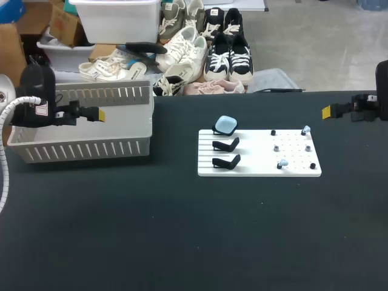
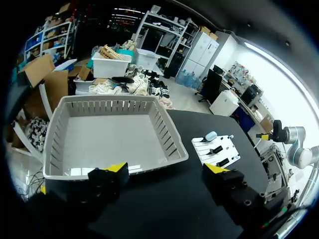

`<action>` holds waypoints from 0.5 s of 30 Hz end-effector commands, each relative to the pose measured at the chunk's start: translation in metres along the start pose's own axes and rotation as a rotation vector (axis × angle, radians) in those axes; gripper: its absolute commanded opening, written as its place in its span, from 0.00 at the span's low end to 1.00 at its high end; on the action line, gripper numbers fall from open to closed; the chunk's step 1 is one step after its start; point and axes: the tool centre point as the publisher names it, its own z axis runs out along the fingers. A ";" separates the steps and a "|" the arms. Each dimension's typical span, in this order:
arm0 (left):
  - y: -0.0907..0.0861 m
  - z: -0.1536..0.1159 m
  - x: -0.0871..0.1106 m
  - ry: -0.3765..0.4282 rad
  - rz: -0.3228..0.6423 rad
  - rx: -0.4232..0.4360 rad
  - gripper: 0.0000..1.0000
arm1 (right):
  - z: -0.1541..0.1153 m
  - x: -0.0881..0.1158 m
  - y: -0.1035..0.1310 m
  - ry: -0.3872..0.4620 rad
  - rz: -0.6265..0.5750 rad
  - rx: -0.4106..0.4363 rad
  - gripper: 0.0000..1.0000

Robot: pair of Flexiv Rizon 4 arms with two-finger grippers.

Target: Pick up each earbud case from the left stands, insert the matching earbuds, close the lid, and place the case in the box.

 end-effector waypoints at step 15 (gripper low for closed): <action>-0.052 0.038 -0.034 -0.002 0.797 0.207 1.00 | 0.000 0.000 0.000 0.000 0.000 0.000 1.00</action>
